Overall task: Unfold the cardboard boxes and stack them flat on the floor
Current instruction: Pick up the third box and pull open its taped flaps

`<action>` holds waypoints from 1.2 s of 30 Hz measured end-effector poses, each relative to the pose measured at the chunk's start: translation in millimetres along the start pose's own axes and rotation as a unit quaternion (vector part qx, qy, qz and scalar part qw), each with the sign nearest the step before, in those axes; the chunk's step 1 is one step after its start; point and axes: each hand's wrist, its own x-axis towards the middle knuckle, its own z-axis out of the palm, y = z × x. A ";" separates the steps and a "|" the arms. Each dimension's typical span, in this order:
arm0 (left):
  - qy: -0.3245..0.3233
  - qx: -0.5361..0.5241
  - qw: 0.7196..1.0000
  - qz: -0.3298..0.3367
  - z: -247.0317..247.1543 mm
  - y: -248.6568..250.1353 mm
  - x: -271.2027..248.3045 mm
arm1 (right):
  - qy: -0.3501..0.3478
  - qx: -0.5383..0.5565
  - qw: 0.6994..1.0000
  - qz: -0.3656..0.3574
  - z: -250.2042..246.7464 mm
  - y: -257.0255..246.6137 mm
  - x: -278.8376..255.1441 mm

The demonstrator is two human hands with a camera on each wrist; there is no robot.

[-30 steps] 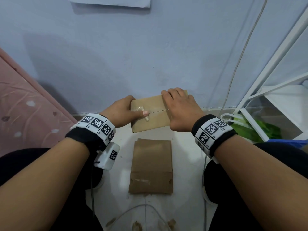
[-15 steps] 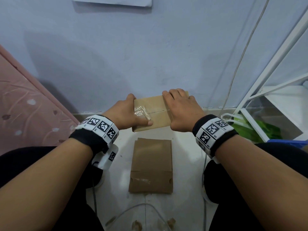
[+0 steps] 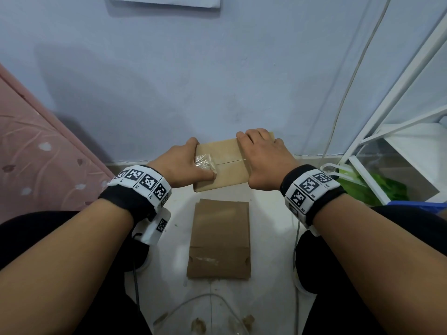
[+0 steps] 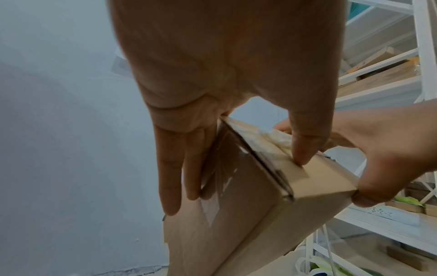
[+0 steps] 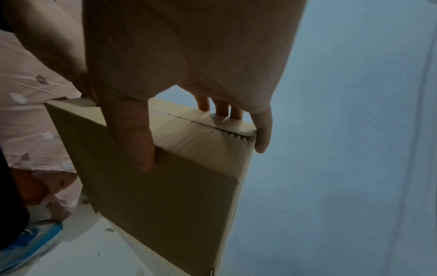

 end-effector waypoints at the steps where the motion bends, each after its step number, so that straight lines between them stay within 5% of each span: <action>1: -0.002 -0.001 1.000 0.001 0.3 -0.3 0.0 | 0.001 -0.001 1.000 0.000 0.5 0.2 0.1; 15: -0.016 -0.028 0.999 -0.042 5.9 4.6 -1.5 | 0.000 -0.011 1.000 -0.004 1.1 -2.4 0.8; 36: -0.041 -0.067 0.997 -0.012 -6.8 -10.1 4.5 | 0.003 0.004 1.000 0.005 2.7 -3.2 0.4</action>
